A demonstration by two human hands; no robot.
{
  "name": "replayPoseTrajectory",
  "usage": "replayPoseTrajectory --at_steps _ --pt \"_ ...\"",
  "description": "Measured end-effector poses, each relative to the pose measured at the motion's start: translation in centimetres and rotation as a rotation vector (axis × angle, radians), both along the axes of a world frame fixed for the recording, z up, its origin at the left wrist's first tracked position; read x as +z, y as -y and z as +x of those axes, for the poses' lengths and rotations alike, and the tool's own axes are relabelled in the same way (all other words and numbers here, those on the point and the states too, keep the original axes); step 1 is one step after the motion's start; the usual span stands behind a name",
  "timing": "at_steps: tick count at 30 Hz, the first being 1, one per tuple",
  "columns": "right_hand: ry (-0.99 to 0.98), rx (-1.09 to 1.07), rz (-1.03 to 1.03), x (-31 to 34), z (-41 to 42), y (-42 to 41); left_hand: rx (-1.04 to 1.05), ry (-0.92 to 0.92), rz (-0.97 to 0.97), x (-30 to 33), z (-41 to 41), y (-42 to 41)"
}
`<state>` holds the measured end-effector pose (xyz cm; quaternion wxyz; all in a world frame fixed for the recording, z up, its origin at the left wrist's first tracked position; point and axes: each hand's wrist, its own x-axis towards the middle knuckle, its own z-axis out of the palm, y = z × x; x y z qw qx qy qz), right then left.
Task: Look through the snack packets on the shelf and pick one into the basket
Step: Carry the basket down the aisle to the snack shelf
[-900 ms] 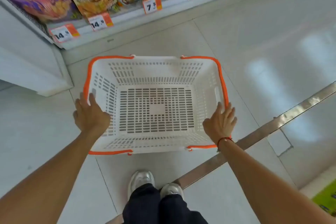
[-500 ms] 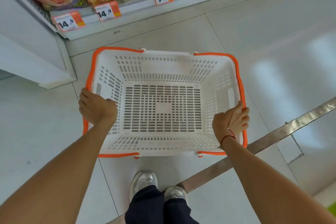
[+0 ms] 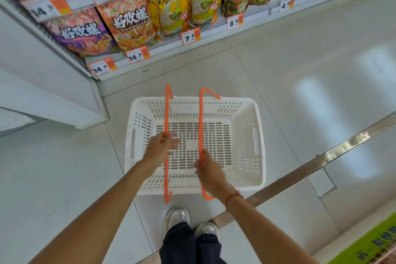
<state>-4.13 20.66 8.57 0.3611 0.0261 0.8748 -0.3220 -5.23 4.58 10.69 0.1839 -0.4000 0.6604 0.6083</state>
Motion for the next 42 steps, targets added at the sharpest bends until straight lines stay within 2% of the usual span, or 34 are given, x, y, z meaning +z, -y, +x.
replayPoseTrajectory --at_steps 3,7,13,21,29,39,42 --pt "0.382 -0.311 -0.253 0.8 -0.8 3.0 -0.247 0.115 0.025 0.9 -1.9 -1.5" --pt "0.55 -0.423 -0.407 1.7 -1.8 1.7 -0.254 0.161 0.207 0.4 -3.3 -3.0" --pt "0.699 -0.231 -0.445 5.6 -0.6 -1.0 -0.271 0.163 0.263 3.5 -0.7 -4.2" --pt "0.836 -0.086 -0.495 21.1 2.1 -4.7 -0.432 0.199 0.244 20.5 2.9 -6.4" --pt "0.805 -0.07 -0.48 34.6 7.2 -8.5 -0.556 0.217 0.169 34.6 7.5 -10.1" --pt "0.56 -0.13 -0.361 42.8 15.7 -11.2 -0.5 0.264 0.221 41.7 13.4 -13.3" --pt "0.467 -0.213 -0.397 44.4 18.4 -12.1 -0.483 0.27 0.286 43.0 14.7 -14.2"
